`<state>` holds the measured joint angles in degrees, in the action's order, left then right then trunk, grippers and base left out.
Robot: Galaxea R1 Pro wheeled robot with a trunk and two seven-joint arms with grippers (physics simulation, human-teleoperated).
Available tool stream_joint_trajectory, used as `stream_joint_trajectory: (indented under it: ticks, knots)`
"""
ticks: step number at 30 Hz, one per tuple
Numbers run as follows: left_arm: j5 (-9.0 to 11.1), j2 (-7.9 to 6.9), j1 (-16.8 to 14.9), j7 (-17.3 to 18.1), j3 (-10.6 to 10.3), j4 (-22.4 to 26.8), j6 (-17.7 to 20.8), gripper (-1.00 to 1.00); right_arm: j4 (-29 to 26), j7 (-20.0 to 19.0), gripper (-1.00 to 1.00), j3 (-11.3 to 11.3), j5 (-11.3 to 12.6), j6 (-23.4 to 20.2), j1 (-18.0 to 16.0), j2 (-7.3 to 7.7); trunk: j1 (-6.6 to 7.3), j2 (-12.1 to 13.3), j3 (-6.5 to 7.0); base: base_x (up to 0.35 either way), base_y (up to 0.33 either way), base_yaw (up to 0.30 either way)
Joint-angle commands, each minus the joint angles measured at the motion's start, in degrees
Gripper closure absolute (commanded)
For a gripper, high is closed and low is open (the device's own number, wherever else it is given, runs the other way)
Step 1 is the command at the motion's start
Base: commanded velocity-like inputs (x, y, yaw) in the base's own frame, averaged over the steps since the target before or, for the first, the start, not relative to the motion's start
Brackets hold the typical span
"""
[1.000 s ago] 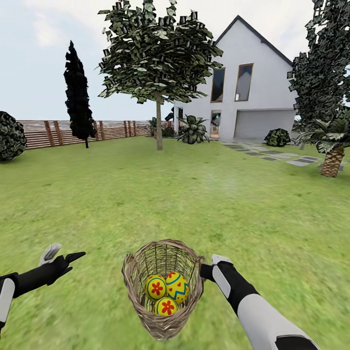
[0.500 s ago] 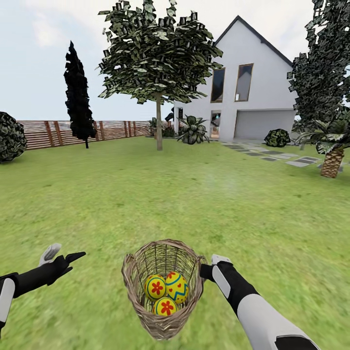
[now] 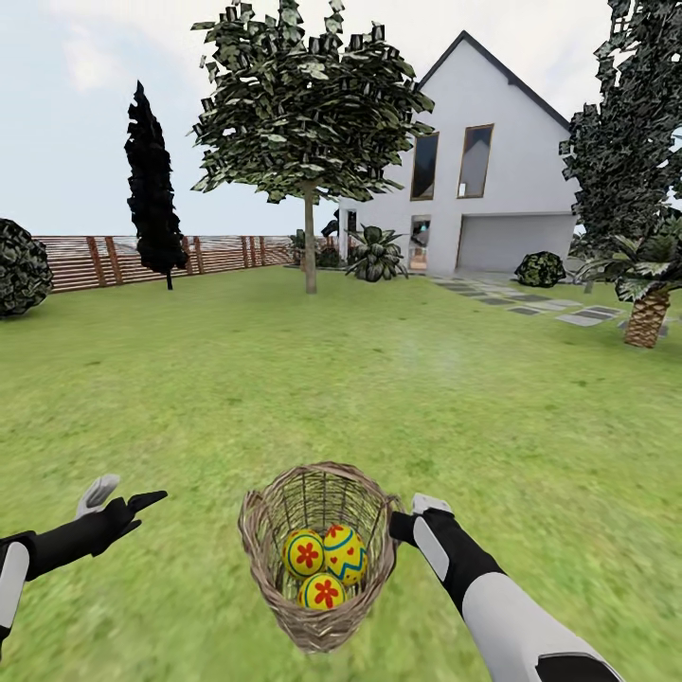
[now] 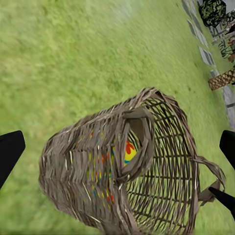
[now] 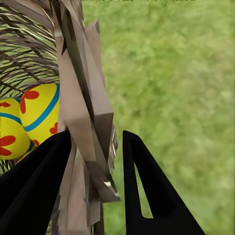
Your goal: Take the three Easter eggs out of the wicker basket on the lawn in the garden, then place them on the lawn next to a single tree (choose any tree) so that all three eggs are next to the same tree and none are left in the basket.
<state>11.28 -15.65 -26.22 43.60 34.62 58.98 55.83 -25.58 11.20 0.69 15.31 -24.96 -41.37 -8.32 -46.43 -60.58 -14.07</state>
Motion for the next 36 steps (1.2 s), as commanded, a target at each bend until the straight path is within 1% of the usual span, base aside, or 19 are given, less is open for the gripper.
stream_joint_trajectory:
  ticks: [1,36]
  knots:
    - [-0.09,0.01,-0.06,0.25,0.09,0.00,0.24,-1.00,-0.11,0.38,1.00,0.10,0.68,-0.20,-0.03,-0.03,0.22,0.36,0.11,0.000,0.000,0.000]
    - [-0.08,-0.07,-0.06,0.25,0.10,0.00,0.24,-1.00,-0.10,0.40,1.00,0.17,0.68,-0.09,-0.03,-0.03,7.91,14.40,6.39,0.000,0.000,0.000]
